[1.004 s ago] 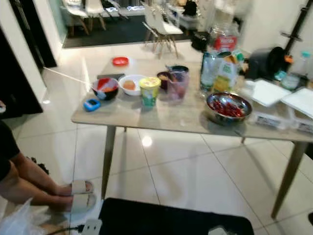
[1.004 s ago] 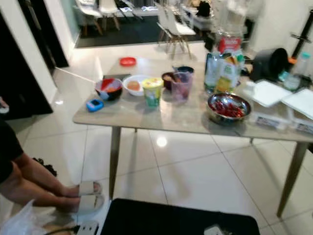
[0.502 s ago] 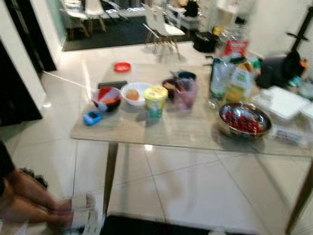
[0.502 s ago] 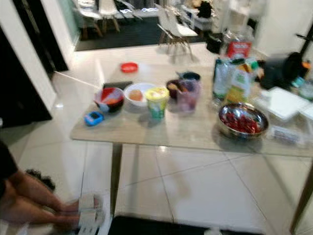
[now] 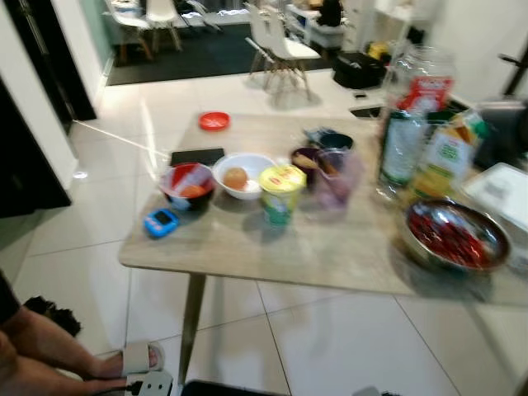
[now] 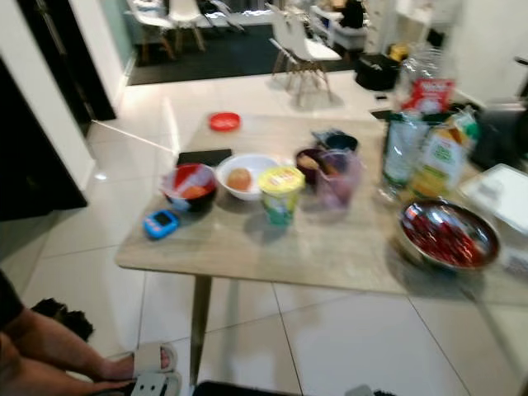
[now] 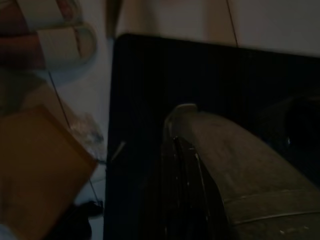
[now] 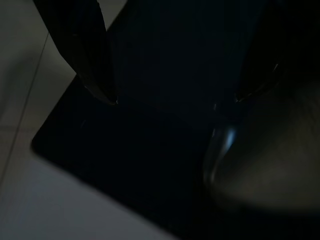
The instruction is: Restocking fridge
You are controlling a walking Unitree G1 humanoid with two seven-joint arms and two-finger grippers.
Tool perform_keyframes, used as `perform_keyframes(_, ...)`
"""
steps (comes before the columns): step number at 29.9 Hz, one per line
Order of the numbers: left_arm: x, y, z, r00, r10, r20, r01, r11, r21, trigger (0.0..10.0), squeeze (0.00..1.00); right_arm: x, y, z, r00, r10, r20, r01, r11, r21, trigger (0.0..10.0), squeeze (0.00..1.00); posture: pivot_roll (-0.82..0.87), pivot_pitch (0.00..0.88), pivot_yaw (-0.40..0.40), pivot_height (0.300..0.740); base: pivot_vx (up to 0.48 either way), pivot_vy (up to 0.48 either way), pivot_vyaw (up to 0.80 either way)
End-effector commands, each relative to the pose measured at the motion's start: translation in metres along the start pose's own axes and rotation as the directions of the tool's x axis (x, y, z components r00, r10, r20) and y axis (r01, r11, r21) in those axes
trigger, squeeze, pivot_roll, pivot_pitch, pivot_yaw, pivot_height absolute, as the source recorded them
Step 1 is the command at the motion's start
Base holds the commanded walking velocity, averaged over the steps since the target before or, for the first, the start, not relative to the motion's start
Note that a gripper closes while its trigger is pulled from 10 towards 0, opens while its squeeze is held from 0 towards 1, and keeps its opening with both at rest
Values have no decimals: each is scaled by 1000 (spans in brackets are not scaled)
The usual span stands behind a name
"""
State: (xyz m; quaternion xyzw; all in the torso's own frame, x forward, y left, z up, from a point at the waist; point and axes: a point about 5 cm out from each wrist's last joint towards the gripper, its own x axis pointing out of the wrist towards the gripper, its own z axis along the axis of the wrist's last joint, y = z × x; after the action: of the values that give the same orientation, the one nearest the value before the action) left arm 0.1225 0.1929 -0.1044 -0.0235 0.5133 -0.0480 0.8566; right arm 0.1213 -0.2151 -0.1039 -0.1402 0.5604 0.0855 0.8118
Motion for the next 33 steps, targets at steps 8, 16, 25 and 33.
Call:
perform_keyframes(8,-2,-2,-14,998,5,-55,-7,1000,-28,10000,0,0,6,-7,1000,13,-28,-13,1000,7,10000,0,-43,0,-7,740,0,0,-177)
perform_keyframes(16,-2,-1,-14,998,7,-56,-8,1000,-28,10000,0,0,6,-7,1000,13,-27,-13,1000,6,10000,0,-43,0,-6,740,0,0,-800)
perform_keyframes(25,-2,-1,-14,998,4,-56,-5,1000,-24,10000,0,0,6,-6,1000,9,-21,-9,1000,4,10000,0,-41,0,-7,740,0,0,0)
perform_keyframes(33,-2,0,-15,998,3,-68,-5,1000,-23,10000,0,0,6,-5,1000,11,-20,-11,1000,1,10000,0,-42,0,-6,740,0,-435,0)
